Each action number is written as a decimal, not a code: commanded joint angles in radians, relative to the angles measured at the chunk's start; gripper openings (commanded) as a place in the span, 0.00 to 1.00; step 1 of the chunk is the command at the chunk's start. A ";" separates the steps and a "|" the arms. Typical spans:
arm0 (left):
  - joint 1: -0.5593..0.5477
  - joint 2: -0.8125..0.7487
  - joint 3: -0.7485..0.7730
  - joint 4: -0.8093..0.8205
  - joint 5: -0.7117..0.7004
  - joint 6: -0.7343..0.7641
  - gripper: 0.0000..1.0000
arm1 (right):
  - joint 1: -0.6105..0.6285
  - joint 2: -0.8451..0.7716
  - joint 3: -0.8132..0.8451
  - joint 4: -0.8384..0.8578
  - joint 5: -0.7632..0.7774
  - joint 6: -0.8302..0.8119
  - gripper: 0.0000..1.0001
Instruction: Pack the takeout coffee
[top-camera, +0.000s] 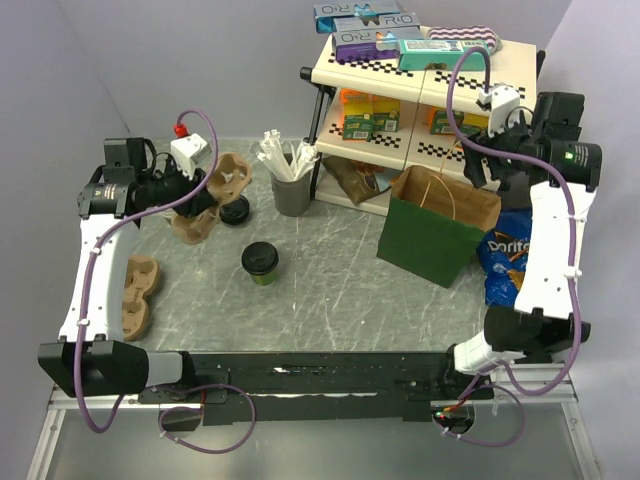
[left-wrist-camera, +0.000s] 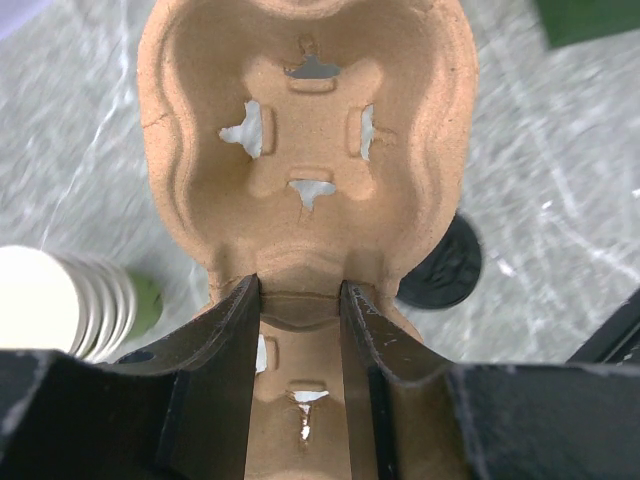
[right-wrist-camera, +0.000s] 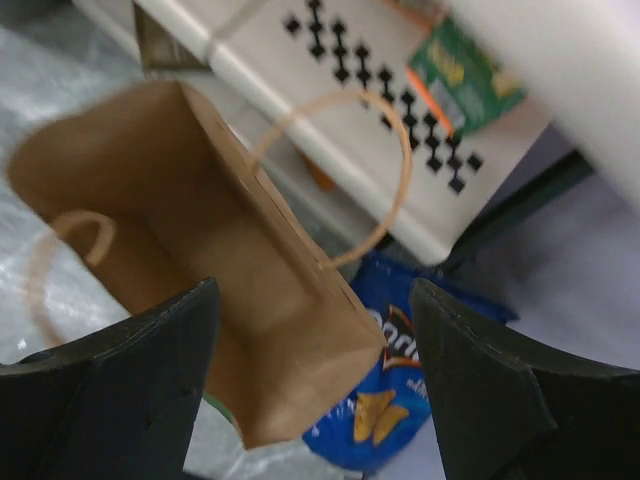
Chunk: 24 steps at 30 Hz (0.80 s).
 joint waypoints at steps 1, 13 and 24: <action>-0.028 0.001 0.055 0.082 0.140 -0.058 0.01 | -0.046 0.028 -0.018 -0.102 -0.002 -0.108 0.82; -0.094 0.025 0.131 0.078 0.171 -0.073 0.01 | -0.054 0.105 -0.121 -0.058 0.032 -0.234 0.86; -0.186 0.079 0.230 0.055 0.169 -0.046 0.01 | -0.052 0.241 0.038 -0.131 -0.008 -0.252 0.81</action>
